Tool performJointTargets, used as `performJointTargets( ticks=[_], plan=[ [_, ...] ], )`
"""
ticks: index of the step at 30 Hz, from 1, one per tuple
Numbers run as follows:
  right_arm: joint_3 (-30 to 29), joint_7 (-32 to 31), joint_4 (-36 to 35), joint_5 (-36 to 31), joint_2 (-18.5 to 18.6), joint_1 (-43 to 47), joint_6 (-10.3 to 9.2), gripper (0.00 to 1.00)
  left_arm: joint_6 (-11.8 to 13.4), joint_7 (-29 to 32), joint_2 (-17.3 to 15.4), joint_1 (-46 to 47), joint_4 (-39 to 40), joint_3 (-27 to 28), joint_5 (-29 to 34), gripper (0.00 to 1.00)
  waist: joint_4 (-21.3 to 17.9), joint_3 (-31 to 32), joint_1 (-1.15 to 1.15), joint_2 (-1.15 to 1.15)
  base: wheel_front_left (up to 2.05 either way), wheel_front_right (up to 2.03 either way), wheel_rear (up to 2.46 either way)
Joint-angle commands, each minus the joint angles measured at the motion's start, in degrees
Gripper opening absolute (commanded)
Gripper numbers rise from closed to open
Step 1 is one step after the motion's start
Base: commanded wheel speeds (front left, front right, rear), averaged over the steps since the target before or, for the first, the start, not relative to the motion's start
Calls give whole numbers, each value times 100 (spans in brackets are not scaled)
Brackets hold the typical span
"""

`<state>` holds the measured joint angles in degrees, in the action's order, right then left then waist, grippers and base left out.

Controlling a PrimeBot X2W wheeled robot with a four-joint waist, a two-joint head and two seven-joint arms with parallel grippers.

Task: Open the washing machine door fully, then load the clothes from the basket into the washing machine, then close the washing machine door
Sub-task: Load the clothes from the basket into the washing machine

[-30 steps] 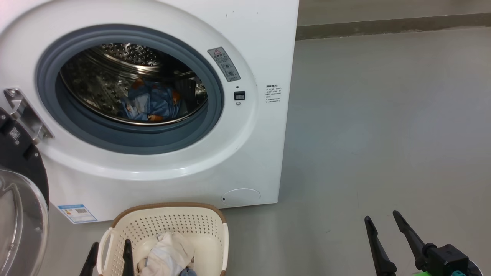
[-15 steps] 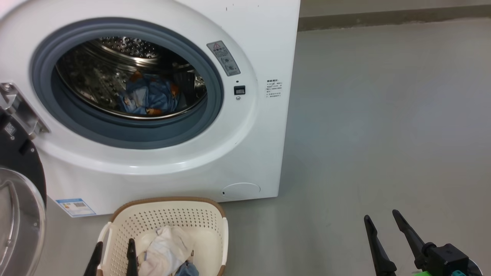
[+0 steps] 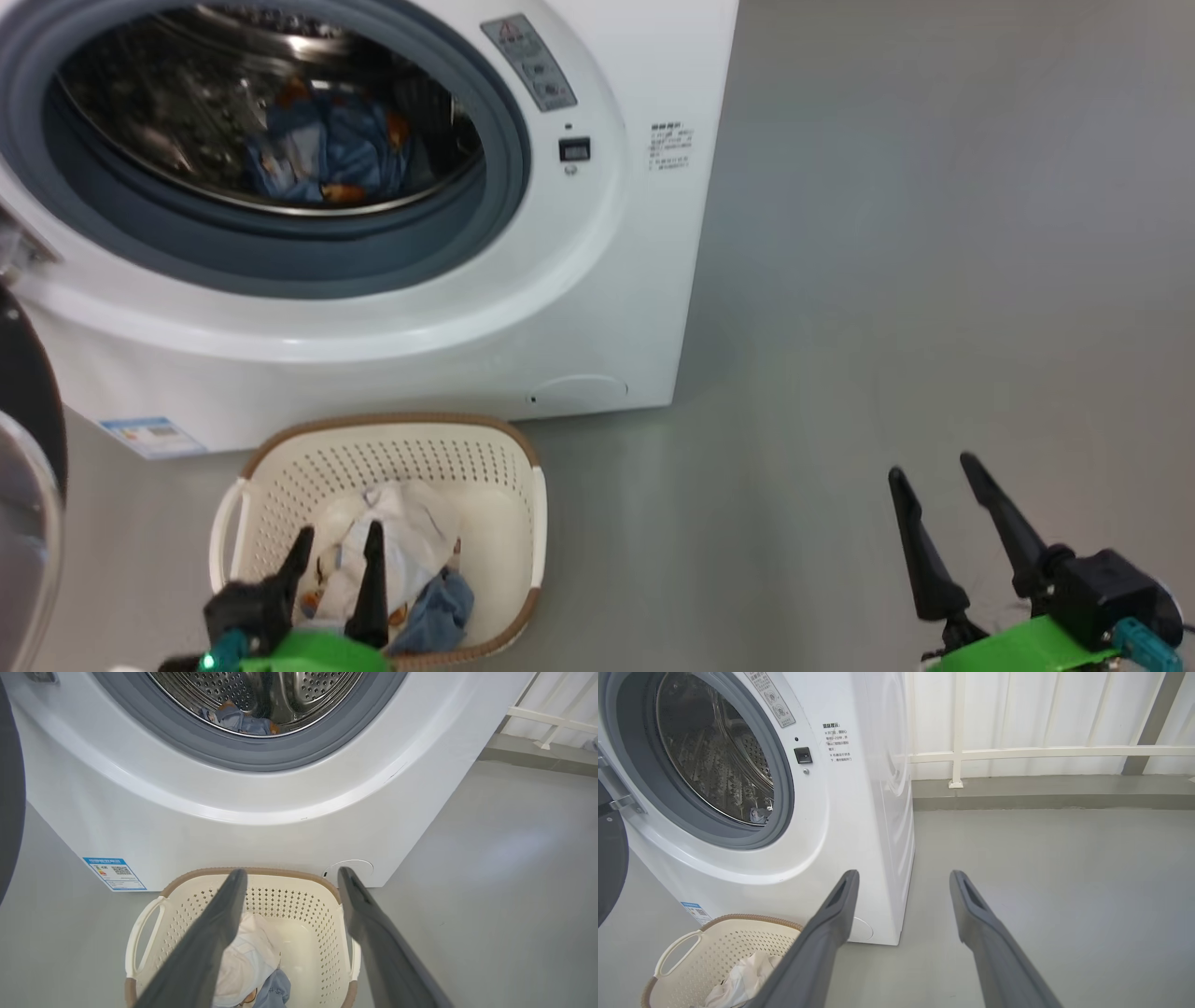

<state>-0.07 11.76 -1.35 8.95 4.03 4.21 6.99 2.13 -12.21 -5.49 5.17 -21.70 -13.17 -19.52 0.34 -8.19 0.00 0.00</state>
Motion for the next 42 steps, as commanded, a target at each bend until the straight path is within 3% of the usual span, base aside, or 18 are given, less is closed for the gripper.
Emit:
performJointTargets(
  ticks=[1,13,19,24,32,42],
  plan=[
    [134,72,-174,13,89,-230,50,100,-80,-69,-43,349,-58,154,-33,100,-31,-408,0,0,0,0,0],
    [224,240,-184,140,161,-903,50,100,-494,-223,102,2088,-2237,83,-179,100,-260,-1687,0,0,0,0,0],
    [245,298,-131,220,165,-1264,50,100,-575,-235,52,2817,-3214,56,-159,100,-473,-2343,0,0,0,0,0],
    [298,319,-101,284,149,-1538,50,100,-532,-241,-61,3357,-3824,39,-114,100,-655,-2847,0,0,0,0,0],
    [435,322,-219,409,30,-1943,50,100,-261,-244,-329,4014,-4606,139,-147,100,-927,-3535,0,0,0,0,0],
    [550,323,-268,435,-31,-2151,50,100,-55,-92,-698,4464,-5008,156,-168,100,-1150,-4080,0,0,0,0,0]
  ],
)
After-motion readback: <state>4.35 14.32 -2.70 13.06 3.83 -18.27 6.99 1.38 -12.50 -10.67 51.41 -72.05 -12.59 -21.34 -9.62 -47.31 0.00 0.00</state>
